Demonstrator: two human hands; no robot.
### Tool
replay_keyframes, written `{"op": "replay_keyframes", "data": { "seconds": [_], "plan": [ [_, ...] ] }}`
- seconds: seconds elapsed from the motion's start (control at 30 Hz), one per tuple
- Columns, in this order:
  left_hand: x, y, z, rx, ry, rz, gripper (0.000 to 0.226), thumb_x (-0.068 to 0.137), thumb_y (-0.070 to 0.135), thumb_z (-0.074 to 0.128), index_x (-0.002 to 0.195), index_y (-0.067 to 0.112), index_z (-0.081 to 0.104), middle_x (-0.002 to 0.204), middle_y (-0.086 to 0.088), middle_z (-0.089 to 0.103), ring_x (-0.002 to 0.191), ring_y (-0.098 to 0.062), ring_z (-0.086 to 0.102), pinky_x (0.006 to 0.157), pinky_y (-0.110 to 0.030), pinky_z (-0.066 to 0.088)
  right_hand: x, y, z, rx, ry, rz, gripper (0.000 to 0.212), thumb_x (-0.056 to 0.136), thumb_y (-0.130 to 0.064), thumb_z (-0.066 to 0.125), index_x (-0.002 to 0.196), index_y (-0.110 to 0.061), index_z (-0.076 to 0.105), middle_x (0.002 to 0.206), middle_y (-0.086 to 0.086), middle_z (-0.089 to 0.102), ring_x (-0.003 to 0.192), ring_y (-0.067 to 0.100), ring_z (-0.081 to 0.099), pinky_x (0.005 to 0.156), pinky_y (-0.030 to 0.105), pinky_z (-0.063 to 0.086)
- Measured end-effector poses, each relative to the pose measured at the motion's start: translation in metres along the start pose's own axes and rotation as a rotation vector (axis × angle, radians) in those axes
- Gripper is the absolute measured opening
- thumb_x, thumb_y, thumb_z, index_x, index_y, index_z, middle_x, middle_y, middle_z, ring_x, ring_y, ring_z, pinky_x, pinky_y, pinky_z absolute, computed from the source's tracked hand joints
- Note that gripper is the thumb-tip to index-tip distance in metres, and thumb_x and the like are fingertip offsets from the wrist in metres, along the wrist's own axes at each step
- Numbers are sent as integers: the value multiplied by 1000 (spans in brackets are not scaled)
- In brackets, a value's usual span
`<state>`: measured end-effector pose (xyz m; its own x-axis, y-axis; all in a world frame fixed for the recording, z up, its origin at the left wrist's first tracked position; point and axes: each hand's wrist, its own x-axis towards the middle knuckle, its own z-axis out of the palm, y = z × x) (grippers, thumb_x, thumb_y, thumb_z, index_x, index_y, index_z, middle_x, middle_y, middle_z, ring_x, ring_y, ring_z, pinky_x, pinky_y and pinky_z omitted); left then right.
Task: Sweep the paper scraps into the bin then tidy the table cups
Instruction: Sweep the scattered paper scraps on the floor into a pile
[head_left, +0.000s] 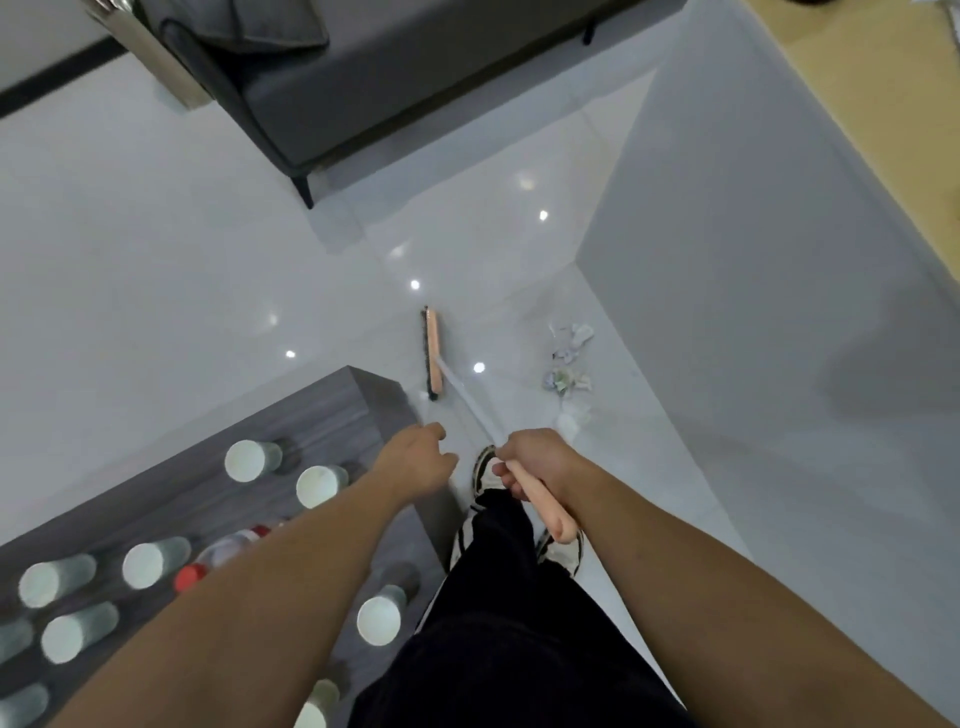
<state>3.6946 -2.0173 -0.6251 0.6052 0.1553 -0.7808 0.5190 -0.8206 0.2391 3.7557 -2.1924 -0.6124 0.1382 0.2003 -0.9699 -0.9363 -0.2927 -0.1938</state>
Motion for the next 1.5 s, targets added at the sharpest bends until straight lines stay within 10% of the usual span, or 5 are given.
{"op": "replay_keyframes", "data": {
  "seconds": [1.03, 1.5],
  "plan": [
    [-72, 225, 105, 411, -63, 459, 53, 89, 40, 56, 135, 16, 49, 133, -10, 53, 121, -25, 49, 96, -33, 41, -87, 181, -143, 1081, 394, 11, 22, 87, -7, 47, 65, -7, 49, 43, 2, 46, 44, 18, 38, 46, 21, 33],
    [-24, 251, 81, 701, -150, 627, 50, 89, 39, 55, 134, 17, 50, 134, -8, 53, 121, -24, 48, 93, -33, 40, -82, 183, -151, 1208, 376, -122, 8, 89, 2, 55, 97, 2, 54, 69, 18, 55, 31, 16, 45, 34, 18, 37]
  ]
}}
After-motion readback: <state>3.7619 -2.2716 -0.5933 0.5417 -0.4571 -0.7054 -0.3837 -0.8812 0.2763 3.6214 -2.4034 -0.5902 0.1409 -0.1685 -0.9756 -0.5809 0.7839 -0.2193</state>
